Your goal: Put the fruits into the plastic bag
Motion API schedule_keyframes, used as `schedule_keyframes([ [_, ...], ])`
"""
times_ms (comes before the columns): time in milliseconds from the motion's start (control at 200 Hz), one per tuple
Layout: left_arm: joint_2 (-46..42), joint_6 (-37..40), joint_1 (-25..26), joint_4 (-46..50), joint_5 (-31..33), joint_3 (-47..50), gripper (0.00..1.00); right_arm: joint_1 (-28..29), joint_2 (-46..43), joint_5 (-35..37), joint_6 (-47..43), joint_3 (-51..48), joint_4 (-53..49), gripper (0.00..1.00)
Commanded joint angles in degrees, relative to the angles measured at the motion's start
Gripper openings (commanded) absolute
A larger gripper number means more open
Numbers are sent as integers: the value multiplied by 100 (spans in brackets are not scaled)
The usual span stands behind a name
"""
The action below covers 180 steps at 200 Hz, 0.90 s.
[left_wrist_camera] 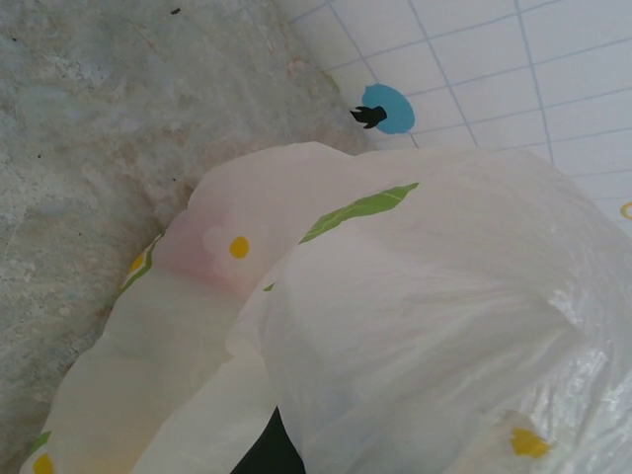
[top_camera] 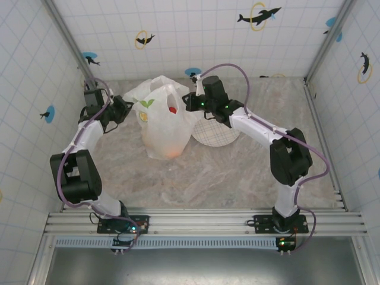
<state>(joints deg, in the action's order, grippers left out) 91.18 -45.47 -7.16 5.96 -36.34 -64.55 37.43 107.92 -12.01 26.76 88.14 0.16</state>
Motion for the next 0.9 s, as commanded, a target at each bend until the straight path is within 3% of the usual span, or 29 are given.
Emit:
schedule_keyframes([
  [0, -171, -105, 72, -103, -60, -294, 0, 10, -424, 47, -54, 368, 94, 0],
  [295, -208, -200, 127, -144, -86, -533, 0, 91, -781, -18, -84, 398, 150, 0],
  [626, 148, -41, 127, -77, -42, -315, 0, -46, -358, 24, -92, 418, -12, 0],
  [776, -17, -7, 129, -69, 10, -339, 8, -161, -254, -106, -53, 367, -22, 11],
  [896, -273, 34, 123, -84, 92, -306, 22, -199, -412, -98, -95, 220, 40, 28],
])
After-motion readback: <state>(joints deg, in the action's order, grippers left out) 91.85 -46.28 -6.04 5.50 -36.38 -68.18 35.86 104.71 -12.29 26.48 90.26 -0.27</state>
